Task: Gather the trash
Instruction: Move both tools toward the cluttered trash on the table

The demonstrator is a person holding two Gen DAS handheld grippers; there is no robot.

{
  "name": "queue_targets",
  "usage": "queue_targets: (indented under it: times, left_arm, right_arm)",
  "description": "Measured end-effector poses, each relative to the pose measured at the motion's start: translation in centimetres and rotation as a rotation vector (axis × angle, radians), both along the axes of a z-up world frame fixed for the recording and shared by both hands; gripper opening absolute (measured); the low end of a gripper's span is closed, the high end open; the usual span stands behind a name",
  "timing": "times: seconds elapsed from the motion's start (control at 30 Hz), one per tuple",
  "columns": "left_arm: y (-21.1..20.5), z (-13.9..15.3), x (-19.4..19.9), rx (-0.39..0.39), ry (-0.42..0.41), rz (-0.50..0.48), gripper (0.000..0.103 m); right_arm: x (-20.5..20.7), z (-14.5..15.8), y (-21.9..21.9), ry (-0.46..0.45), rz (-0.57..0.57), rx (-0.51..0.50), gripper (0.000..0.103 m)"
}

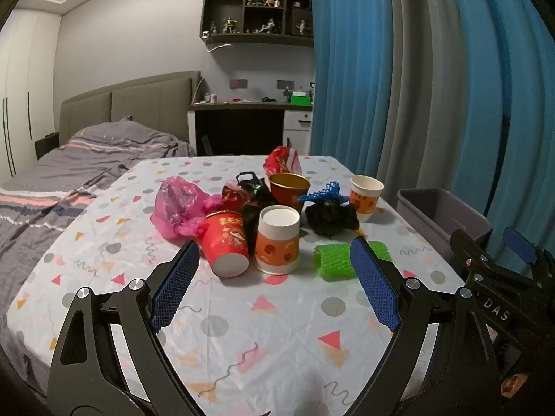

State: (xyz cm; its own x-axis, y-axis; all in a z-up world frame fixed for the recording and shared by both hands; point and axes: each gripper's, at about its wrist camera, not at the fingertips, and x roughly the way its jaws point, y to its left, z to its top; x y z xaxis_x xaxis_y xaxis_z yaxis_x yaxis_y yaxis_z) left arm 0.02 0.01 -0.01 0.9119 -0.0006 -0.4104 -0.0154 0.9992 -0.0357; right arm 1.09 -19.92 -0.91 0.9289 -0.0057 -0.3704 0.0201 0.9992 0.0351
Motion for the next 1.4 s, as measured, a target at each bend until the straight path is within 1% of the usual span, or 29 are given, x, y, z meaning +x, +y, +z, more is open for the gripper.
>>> queue_targets:
  times: [0.5, 0.67, 0.77, 1.0, 1.2, 1.27, 1.3, 1.4]
  left_arm:
    - [0.0, 0.0, -0.2, 0.000, 0.000, -0.006, 0.087]
    - [0.3, -0.9, 0.1, -0.011, -0.004, -0.017, 0.087]
    - [0.4, -1.0, 0.7, -0.016, 0.006, -0.021, 0.087]
    - [0.7, -1.4, 1.0, -0.023, 0.001, -0.023, 0.087]
    - [2.9, -2.1, 1.7, -0.049, -0.015, -0.001, 0.087]
    - [3.8, -2.5, 2.2, -0.051, -0.013, 0.008, 0.087]
    - [4.2, -2.6, 2.4, -0.051, -0.012, 0.013, 0.085]
    - [5.2, -3.3, 3.3, -0.059, 0.010, 0.033, 0.083]
  right_arm:
    - [0.0, 0.1, -0.3, -0.001, 0.000, 0.001, 0.098]
    - [0.1, -0.1, -0.1, 0.000, 0.000, 0.002, 0.098]
    - [0.2, -0.1, -0.5, 0.007, 0.005, 0.006, 0.098]
    - [1.1, -0.5, -0.6, 0.020, 0.030, 0.017, 0.098]
    - [2.9, -1.8, -0.1, 0.045, 0.056, 0.036, 0.098]
    - [3.3, -2.1, 0.1, 0.051, 0.066, 0.041, 0.098]
    - [3.6, -2.2, 0.3, 0.053, 0.073, 0.042, 0.098]
    - [4.3, -2.7, 0.9, 0.062, 0.098, 0.043, 0.098]
